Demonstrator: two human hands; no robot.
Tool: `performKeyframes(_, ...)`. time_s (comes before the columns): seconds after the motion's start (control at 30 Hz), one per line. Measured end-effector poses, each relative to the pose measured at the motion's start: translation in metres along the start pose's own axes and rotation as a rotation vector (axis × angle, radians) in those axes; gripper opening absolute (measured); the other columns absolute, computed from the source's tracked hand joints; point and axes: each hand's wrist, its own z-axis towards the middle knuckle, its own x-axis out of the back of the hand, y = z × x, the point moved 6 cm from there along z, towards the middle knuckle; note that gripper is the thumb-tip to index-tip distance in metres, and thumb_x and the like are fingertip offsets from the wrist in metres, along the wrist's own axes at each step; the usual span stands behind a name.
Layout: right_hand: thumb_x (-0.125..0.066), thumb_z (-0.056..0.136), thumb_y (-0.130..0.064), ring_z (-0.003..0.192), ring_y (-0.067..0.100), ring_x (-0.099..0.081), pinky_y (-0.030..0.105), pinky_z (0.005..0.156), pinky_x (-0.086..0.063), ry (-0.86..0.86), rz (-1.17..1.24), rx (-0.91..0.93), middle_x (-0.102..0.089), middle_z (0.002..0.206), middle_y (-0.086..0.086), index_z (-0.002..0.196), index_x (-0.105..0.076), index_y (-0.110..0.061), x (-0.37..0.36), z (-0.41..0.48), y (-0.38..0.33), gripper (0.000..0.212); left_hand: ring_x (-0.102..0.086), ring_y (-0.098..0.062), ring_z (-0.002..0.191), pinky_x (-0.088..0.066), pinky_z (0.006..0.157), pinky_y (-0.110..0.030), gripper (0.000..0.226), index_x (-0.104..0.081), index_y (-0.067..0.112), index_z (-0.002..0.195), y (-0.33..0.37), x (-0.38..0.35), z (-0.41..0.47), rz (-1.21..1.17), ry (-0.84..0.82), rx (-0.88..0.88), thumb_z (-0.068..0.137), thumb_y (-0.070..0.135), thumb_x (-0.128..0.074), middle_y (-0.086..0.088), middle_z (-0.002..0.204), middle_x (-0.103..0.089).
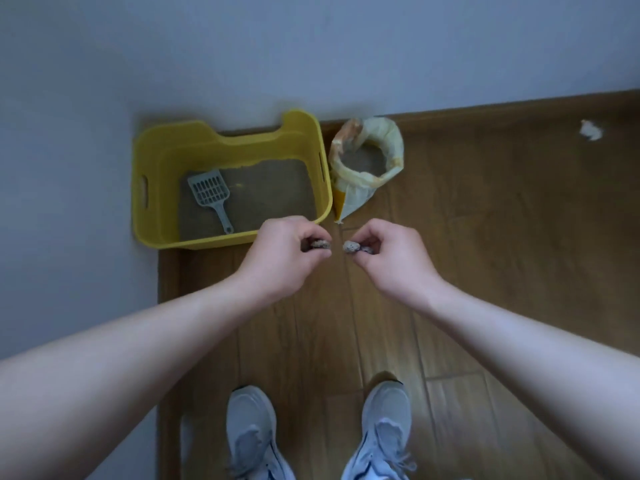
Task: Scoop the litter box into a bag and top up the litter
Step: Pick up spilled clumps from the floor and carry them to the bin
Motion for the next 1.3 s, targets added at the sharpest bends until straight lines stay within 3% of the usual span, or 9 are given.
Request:
performKeyframes(0.27,-0.072,0.087,-0.016,0.081,0.002,-0.063,0.014,0.068,-0.049,0.082,-0.008,-0.005,-0.068,0.087,-0.010,0.091,-0.069,-0.023,0.129,-0.046,-0.090,0.009,-0.063,-0.005,0.087,-0.052,0.080,-0.020,0.018,-0.075,0.022,0.101,0.128,0.105,0.000,0.011,0.052,-0.080,0.083,0.025,-0.076,0.009,0.094,-0.070)
performKeyframes(0.43,-0.073,0.087,-0.017,0.075,0.000,-0.062,0.007,0.059,-0.043,0.166,0.022,-0.014,-0.067,0.081,-0.013,0.083,-0.067,-0.026,0.204,-0.069,-0.144,0.011,-0.063,-0.006,0.085,-0.054,0.080,-0.024,0.017,-0.077,0.019,0.098,0.202,0.167,0.003,0.019,0.092,-0.175,0.081,0.022,-0.078,0.006,0.092,-0.072)
performKeyframes(0.8,-0.073,0.083,-0.019,0.055,0.005,-0.055,0.021,0.055,-0.045,0.365,0.126,-0.097,-0.063,0.063,-0.010,0.075,-0.067,-0.022,0.348,-0.132,-0.230,0.011,-0.064,-0.004,0.077,-0.046,0.072,-0.009,0.013,-0.077,0.021,0.090,0.336,0.266,-0.009,0.006,0.147,-0.190,0.078,0.019,-0.081,0.009,0.082,-0.070)
performKeyframes(0.93,-0.074,0.084,-0.019,0.057,0.003,-0.056,0.013,0.055,-0.041,0.434,0.151,-0.109,-0.065,0.066,-0.011,0.076,-0.068,-0.022,0.400,-0.161,-0.256,0.011,-0.064,-0.005,0.079,-0.041,0.071,-0.003,0.013,-0.076,0.020,0.091,0.387,0.296,-0.018,0.020,0.130,-0.212,0.079,0.017,-0.080,0.009,0.085,-0.070)
performKeyframes(1.3,-0.078,0.080,-0.017,0.065,0.004,-0.062,0.009,0.058,-0.045,0.577,0.183,-0.086,-0.069,0.070,-0.010,0.077,-0.070,-0.019,0.508,-0.227,-0.314,0.009,-0.065,-0.013,0.084,-0.048,0.075,-0.012,0.018,-0.076,0.015,0.099,0.512,0.365,-0.050,0.025,0.178,-0.256,0.081,0.015,-0.077,0.002,0.094,-0.071)
